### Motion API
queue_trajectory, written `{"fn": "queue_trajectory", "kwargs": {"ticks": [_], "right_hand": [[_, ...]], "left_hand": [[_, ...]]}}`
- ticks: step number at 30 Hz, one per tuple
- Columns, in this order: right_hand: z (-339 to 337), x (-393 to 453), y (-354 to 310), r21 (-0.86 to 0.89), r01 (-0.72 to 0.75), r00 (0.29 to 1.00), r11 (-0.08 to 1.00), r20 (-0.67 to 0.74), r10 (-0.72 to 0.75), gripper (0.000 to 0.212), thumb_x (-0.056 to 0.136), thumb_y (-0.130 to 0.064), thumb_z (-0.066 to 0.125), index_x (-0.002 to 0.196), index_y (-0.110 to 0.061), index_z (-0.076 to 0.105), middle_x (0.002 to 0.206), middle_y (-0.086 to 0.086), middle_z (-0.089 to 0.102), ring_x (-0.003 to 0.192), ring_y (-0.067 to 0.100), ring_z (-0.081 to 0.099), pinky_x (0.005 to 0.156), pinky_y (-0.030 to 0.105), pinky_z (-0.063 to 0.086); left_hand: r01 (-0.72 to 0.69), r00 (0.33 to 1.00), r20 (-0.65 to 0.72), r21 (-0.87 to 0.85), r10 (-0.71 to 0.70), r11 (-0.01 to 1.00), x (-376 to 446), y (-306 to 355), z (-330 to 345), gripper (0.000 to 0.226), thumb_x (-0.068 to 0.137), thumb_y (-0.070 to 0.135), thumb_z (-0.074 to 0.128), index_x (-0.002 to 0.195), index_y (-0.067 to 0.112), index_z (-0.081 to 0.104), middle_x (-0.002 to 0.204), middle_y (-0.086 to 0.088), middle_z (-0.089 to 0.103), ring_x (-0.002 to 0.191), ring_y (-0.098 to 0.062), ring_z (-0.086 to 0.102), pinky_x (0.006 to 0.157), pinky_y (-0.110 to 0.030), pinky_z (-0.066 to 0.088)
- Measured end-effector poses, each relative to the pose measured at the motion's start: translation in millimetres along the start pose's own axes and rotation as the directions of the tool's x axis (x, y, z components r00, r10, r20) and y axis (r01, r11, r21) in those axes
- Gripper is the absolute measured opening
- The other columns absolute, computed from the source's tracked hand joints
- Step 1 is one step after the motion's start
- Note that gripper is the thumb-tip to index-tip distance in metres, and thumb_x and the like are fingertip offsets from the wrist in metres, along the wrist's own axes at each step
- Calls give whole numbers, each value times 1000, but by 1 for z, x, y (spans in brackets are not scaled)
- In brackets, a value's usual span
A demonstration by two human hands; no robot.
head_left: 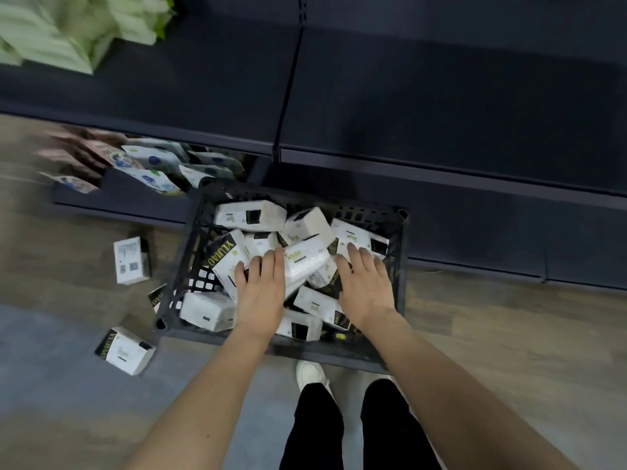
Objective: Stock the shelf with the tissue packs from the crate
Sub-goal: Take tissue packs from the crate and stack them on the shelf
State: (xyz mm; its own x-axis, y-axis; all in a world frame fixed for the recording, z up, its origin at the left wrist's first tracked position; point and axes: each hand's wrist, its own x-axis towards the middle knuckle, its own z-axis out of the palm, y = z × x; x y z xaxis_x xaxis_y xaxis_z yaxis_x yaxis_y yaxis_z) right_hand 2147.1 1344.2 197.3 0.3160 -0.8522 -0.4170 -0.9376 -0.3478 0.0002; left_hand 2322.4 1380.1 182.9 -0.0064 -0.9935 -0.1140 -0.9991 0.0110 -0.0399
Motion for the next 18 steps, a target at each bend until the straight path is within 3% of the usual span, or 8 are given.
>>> {"fn": "queue_trajectory", "kwargs": {"ticks": [9,15,18], "right_hand": [[-82,-27,4,78,-54,990,996,-122,63,86,92,-20,48,148,-16,-16,157,10,-10,144,29,1,116,44,7],[-125,-45,16,89,-60,976,994,-205,78,86,91,-22,53,150,-16,-10,158,9,-6,144,27,4,116,42,6],[-143,-59,23,61,-73,959,995,-269,87,89,86,-29,63,151,-16,3,158,9,7,143,27,15,115,43,14]], "left_hand": [[-213,938,-249,136,241,968,4,3,-81,75,56,5,69,126,4,43,114,-14,54,103,-30,47,93,-51,34],[-306,875,-331,187,354,933,4,11,-129,85,50,6,77,127,4,41,115,-12,43,104,-29,43,90,-47,32],[-346,844,-361,201,397,917,6,17,-154,90,47,7,80,128,4,39,117,-11,41,106,-29,42,91,-47,30]]}}
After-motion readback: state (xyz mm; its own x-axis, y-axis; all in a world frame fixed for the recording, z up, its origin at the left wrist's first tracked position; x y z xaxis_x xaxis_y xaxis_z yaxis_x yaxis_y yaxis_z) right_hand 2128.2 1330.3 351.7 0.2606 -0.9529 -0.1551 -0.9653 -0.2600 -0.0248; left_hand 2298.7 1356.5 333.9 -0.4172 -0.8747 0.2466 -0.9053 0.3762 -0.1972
